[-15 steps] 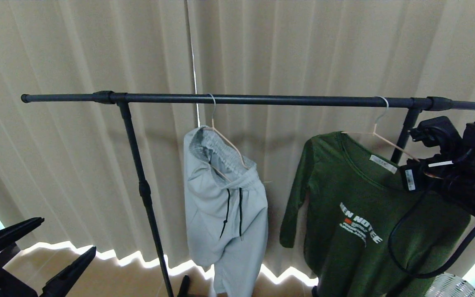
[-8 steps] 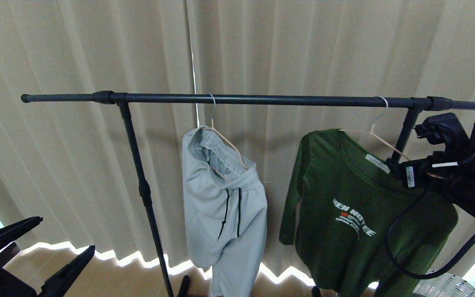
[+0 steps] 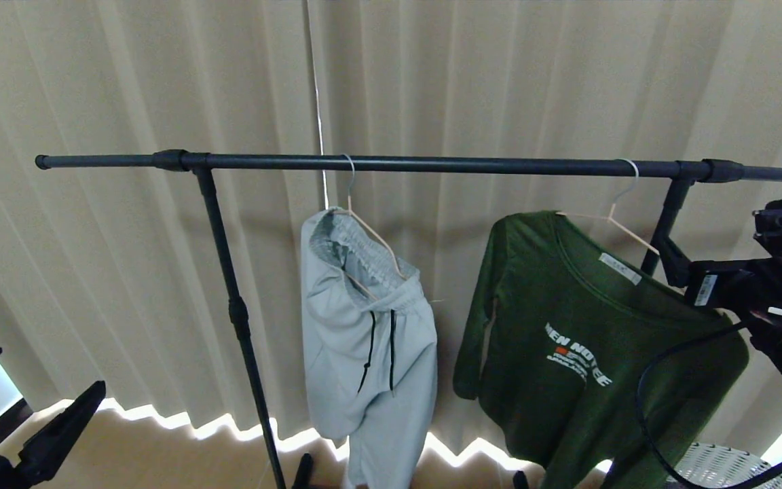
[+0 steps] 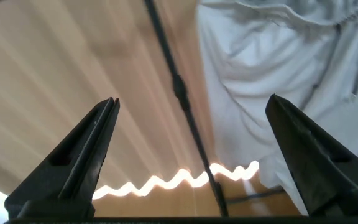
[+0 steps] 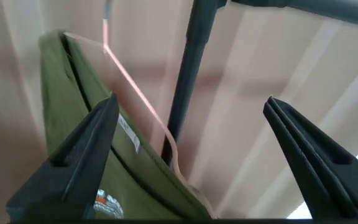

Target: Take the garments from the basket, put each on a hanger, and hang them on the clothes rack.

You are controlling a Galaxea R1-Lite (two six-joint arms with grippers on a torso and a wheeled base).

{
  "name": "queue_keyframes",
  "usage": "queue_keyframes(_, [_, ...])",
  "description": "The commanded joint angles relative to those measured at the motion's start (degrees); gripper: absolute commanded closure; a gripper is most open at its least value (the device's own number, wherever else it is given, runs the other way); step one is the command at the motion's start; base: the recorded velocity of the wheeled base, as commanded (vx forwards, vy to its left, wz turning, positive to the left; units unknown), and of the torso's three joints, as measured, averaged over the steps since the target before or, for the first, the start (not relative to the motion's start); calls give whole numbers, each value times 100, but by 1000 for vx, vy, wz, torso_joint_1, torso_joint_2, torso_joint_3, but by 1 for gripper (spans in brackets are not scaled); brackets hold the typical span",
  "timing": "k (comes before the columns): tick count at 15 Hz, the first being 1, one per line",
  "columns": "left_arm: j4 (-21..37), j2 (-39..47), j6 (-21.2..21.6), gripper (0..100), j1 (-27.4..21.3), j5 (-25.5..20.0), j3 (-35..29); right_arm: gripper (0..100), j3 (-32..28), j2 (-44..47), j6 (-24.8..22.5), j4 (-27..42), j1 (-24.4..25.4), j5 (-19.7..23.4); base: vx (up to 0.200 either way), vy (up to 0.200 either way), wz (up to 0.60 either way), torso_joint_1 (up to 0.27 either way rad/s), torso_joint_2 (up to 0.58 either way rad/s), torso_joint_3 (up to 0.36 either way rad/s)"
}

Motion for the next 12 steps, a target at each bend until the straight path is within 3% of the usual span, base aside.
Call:
queue_keyframes(1, [91, -483, -1, 0, 500, -6, 279, 0, 290, -402, -47, -348, 24, 1, 0, 0, 0, 0, 0, 0])
queue_keyframes(5, [1102, -1406, -27, 0, 623, -6, 499, 0, 1178, -1949, -188, -260, 464, 19, 0, 0, 0, 0, 0, 0])
queue_keyframes(7, [2218, -2267, -27, 0, 614, -15, 490, 0, 1363, -2704, -513, 557, 771, 160, 0, 0, 0, 0, 0, 0])
queue_keyframes(9, [3009, -2979, -27, 0, 605, -15, 499, 0, 1354, -3188, -557, 1322, 771, 485, 0, 0, 0, 0, 0, 0])
queue_keyframes(12, [4328, -3910, -18, 0, 429, -85, 429, 0, 1354, -4032, -741, 2666, 771, 564, 0, 0, 0, 0, 0, 0])
